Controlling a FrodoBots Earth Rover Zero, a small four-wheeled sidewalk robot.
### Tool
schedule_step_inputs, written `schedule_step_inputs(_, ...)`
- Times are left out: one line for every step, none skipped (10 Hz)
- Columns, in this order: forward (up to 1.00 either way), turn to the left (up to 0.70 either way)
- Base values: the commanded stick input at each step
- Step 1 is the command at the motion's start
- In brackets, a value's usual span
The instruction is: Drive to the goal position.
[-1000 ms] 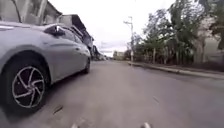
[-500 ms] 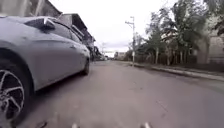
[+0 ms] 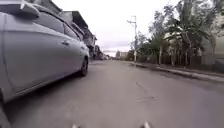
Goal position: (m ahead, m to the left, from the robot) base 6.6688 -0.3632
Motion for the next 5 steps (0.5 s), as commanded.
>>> schedule_step_inputs(0.85,0.0)
schedule_step_inputs(0.85,0.0)
schedule_step_inputs(0.85,0.0)
schedule_step_inputs(0.85,0.0)
schedule_step_inputs(0.85,0.0)
